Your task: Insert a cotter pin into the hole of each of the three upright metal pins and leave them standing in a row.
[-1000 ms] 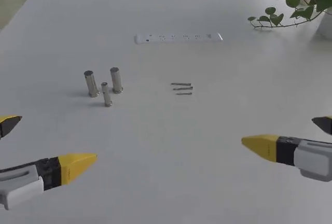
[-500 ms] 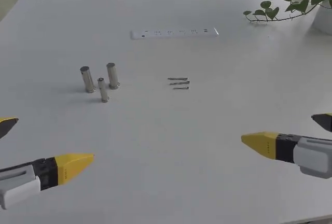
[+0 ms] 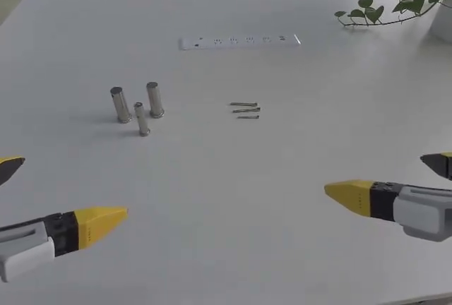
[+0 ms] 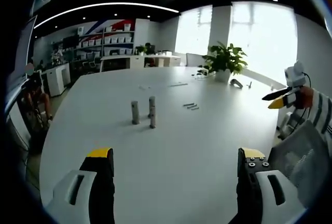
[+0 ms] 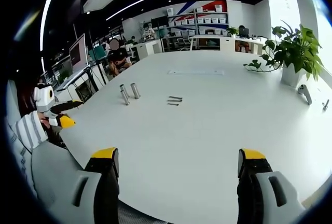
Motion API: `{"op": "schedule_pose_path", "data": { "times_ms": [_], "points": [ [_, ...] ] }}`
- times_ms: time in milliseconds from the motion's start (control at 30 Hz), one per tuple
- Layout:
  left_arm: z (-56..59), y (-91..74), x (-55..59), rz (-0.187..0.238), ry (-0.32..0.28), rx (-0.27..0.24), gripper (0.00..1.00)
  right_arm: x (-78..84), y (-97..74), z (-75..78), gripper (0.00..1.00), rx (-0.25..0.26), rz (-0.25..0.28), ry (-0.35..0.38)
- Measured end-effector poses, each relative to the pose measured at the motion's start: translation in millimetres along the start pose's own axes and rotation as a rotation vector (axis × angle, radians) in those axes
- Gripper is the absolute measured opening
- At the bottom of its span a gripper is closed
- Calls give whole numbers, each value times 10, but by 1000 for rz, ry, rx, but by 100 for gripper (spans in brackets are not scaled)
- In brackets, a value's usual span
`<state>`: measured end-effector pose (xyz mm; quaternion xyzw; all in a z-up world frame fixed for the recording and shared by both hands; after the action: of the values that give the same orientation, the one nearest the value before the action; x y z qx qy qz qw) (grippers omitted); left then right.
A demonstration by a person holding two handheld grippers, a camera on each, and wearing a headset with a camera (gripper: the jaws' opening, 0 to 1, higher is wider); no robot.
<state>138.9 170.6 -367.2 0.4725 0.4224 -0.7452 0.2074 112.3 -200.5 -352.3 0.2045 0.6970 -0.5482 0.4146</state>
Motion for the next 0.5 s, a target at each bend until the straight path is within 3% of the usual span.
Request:
{"op": "schedule_pose_path", "data": {
  "times_ms": [500],
  "points": [
    [-10,2,-27,10,6,9,97,-19,6,10,94,6,2,-5]
  ]
}}
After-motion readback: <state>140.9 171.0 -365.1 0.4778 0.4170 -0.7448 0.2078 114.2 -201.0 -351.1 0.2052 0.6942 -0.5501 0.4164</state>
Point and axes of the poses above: the centre of the closed fingertips' face, and the gripper's own axes: y roughly forward along the fingers, z roughly to its right, x roughly out of its underside, the point moved 6 cm from there along -y, roughly backward along the fingers, and after that the axes turned 5 degrees about -y, right-handed, at the moved point
